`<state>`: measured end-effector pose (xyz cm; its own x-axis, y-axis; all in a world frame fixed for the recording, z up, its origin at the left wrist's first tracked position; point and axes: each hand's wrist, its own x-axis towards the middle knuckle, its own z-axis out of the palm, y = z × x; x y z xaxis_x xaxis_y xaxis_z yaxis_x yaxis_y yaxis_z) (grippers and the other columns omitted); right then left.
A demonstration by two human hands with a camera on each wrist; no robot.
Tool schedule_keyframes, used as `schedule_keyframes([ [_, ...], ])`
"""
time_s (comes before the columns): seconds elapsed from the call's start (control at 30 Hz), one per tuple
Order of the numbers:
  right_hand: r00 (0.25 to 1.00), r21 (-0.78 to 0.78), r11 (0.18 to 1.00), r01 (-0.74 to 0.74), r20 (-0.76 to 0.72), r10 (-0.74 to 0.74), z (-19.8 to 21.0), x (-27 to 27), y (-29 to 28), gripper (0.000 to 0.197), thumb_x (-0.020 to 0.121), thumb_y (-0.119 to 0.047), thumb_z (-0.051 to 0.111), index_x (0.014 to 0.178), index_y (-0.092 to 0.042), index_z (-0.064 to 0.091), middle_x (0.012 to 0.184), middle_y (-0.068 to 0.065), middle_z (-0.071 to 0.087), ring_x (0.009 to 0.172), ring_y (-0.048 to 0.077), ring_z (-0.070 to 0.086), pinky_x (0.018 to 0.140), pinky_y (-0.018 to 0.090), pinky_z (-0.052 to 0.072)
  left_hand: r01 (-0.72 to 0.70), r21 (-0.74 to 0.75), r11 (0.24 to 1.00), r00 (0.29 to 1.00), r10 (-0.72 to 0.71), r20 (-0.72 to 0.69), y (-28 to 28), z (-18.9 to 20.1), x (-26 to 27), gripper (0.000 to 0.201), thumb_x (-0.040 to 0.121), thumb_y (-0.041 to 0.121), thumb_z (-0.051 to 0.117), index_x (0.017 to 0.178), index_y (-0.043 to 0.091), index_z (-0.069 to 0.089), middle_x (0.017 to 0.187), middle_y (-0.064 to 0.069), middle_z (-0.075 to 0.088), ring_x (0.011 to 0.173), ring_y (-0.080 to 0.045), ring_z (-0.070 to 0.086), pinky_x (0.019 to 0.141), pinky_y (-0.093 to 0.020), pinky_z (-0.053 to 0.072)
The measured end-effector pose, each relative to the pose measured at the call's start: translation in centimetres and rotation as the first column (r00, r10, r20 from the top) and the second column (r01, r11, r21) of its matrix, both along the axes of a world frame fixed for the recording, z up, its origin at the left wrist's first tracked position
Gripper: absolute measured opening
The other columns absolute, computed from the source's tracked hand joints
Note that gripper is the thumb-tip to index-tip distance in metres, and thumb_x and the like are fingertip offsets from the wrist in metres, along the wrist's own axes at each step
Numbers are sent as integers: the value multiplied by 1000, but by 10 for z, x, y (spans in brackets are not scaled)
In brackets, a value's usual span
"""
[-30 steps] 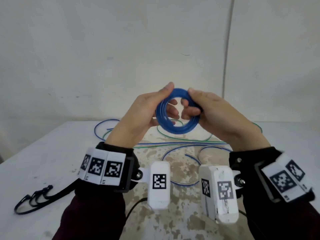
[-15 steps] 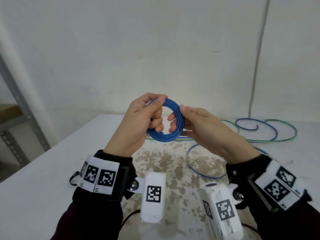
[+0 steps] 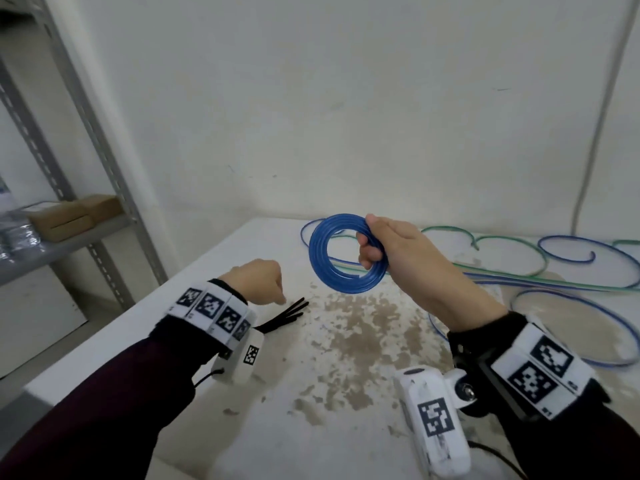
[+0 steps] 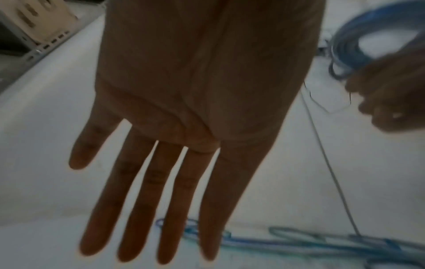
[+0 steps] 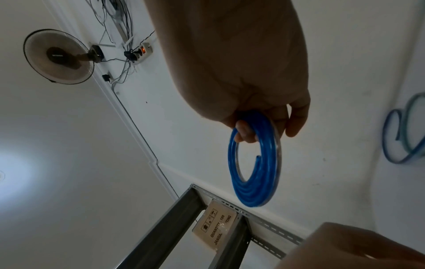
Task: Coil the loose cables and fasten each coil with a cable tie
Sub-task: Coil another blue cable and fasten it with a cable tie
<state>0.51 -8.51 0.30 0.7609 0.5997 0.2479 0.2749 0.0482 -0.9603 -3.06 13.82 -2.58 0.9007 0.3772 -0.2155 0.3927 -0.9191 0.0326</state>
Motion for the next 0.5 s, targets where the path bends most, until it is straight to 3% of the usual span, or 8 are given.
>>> schedule_keyframes([
  [0.1, 999, -9, 999, -39, 2, 39, 0, -5, 12, 40, 104, -30, 29, 73, -15, 49, 52, -9, 38, 57, 11, 43, 59, 14, 38, -9, 181, 983, 994, 29, -105, 4, -18, 4, 22, 86, 24, 66, 104, 13, 61, 107, -2, 64, 104, -23, 58, 98, -40, 35],
  [0.2, 997, -7, 997, -73, -5, 73, -2, -8, 18, 40, 104, -31, 30, 73, -14, 50, 51, -10, 39, 57, 11, 43, 59, 14, 39, 1, 293, 956, 993, 33, -111, 6, -29, 9, 11, 85, 14, 63, 90, 16, 53, 96, -2, 57, 101, -22, 57, 97, -40, 32],
  [0.33, 997, -34, 996, -79, -8, 78, -5, -8, 18, 40, 104, -32, 31, 74, -13, 50, 50, -10, 40, 57, 11, 44, 59, 15, 37, -20, 273, 962, 992, 53, -117, 9, -37, 14, 22, 84, 16, 61, 70, 18, 45, 79, 2, 52, 81, -21, 52, 93, -38, 34],
  [0.4, 997, -44, 996, -73, -9, 73, -7, -7, 17, 40, 104, -32, 31, 74, -13, 50, 50, -10, 40, 57, 12, 44, 61, 19, 36, -18, 286, 958, 993, 51, -109, 8, -38, 15, 26, 84, 18, 64, 67, 19, 43, 71, 4, 47, 75, -19, 48, 88, -37, 33],
  [0.5, 997, -56, 995, -77, -16, 77, -9, -6, 18, 40, 104, -33, 31, 74, -14, 51, 50, -11, 40, 57, 12, 44, 63, 21, 36, -11, 300, 954, 992, 49, -117, 7, -38, 14, 26, 84, 13, 62, 66, 18, 43, 70, 3, 45, 72, -18, 46, 92, -39, 32],
])
